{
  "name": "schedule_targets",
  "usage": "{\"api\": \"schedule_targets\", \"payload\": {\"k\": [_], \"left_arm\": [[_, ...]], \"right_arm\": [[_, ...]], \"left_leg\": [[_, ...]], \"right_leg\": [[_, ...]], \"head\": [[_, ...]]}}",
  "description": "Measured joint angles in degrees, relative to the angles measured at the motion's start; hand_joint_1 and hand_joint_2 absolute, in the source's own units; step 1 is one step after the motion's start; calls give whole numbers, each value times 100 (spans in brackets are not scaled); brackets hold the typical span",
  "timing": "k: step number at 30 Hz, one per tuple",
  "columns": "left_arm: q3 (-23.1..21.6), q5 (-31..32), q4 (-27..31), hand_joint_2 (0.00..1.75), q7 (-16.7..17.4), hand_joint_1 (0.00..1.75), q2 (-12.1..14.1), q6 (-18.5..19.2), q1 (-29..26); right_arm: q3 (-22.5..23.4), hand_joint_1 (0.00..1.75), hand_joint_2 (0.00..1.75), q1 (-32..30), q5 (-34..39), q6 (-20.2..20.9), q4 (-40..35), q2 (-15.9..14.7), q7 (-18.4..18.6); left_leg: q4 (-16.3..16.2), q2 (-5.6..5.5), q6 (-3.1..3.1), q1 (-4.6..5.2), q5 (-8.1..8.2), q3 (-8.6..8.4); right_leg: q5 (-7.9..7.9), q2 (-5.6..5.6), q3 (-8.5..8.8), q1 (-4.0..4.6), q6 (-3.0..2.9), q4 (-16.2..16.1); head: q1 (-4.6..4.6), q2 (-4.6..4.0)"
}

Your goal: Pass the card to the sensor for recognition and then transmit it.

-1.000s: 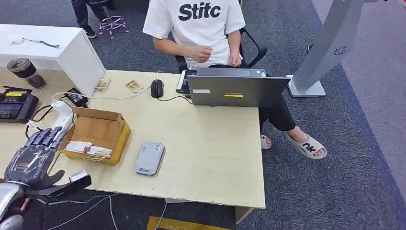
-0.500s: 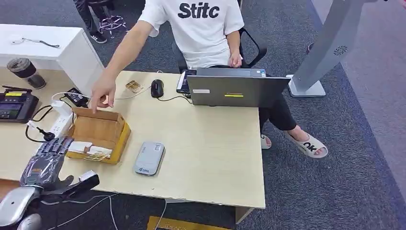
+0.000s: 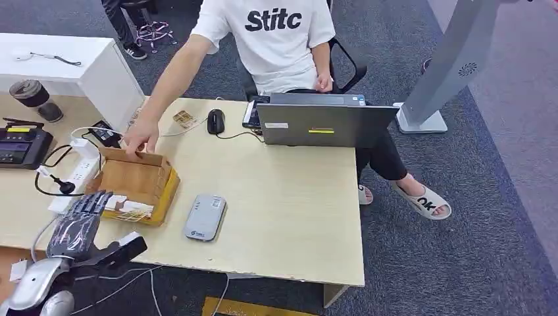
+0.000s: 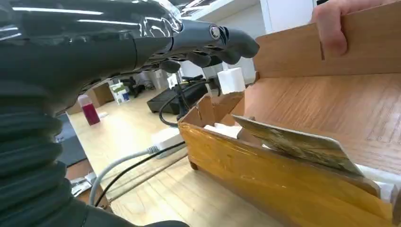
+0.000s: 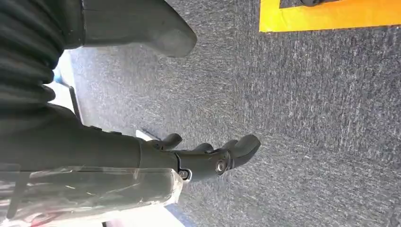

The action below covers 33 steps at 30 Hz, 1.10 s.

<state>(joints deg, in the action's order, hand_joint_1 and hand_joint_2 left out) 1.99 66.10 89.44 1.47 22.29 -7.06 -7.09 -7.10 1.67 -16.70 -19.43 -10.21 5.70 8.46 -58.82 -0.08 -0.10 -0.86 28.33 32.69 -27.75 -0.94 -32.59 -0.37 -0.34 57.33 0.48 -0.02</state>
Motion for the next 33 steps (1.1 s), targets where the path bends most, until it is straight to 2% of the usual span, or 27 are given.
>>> {"api": "schedule_targets", "payload": {"k": [15, 33], "left_arm": [[-2, -29, -94, 175, -33, 0, -127, -9, 56], [-164, 291, -509, 175, -4, 0, -238, -52, 655]], "right_arm": [[-2, 0, 175, 5, -39, 9, 0, 0, 15], [-42, 0, 175, 32, -140, 63, 0, -2, 26]], "left_leg": [[0, 0, 0, 0, 0, -1], [0, -1, 0, 0, 0, -1]], "right_leg": [[0, 0, -1, 0, 0, 0], [1, 0, -1, 0, -1, 0]], "head": [[0, 0], [0, 0]]}}
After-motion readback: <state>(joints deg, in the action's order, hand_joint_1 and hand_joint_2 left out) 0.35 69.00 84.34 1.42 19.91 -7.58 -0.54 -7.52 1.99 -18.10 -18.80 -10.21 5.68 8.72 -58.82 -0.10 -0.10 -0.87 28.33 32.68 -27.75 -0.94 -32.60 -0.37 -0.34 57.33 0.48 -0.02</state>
